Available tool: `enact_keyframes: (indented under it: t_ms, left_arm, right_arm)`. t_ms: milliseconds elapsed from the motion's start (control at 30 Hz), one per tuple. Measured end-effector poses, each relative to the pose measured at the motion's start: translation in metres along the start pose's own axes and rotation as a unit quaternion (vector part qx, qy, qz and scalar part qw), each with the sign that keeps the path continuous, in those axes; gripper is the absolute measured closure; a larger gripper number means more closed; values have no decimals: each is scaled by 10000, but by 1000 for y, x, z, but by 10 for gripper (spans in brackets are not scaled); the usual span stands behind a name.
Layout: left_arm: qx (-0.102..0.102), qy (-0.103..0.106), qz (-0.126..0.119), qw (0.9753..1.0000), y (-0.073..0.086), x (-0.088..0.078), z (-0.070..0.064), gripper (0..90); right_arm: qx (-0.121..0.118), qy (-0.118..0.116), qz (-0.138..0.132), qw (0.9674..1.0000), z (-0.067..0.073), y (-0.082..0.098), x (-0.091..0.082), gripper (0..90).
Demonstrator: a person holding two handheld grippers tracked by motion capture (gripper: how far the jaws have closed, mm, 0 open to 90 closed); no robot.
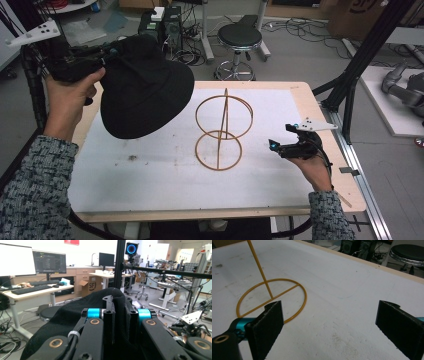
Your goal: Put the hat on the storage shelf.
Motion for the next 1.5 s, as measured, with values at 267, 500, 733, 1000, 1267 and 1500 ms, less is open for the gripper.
enact_keyframes:
  t_ms: [267, 500, 733, 1000, 1267, 1500]
  left_arm:
    - [25, 146, 4, 9999, -2, 15, -12, 815]
    - [-6, 398, 9, 9992, 1, 32, -28, 816]
    - [-12, 544, 53, 9985, 6, 53, -42, 816]
    - [-22, 734, 174, 9971, 18, 77, -59, 816]
    - [-33, 863, 286, 9959, 31, 93, -72, 816]
    - [26, 1002, 415, 9941, 42, 104, -87, 816]
  right_arm:
    - [-1, -8, 6, 10000, 0, 0, 0, 76]
    - [10, -36, 4, 10000, 1, -1, 0, 76]
    - [2, -43, -8, 10000, 1, -1, 0, 76]
    - [32, -49, -24, 10000, 2, -2, -1, 76]
    - [30, -61, -9, 10000, 3, -2, -1, 76]
    - [16, -67, -30, 10000, 3, -3, -1, 76]
Point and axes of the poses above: each handheld gripper's, and its own axes: x roughly forward along the jaws, y roughly out of its underside, z roughly to its left, the point moved 8 cm from there along x, roughly forward along the jaws, and after that the axes turned 12 degrees about -z, right-handed, at the moved point
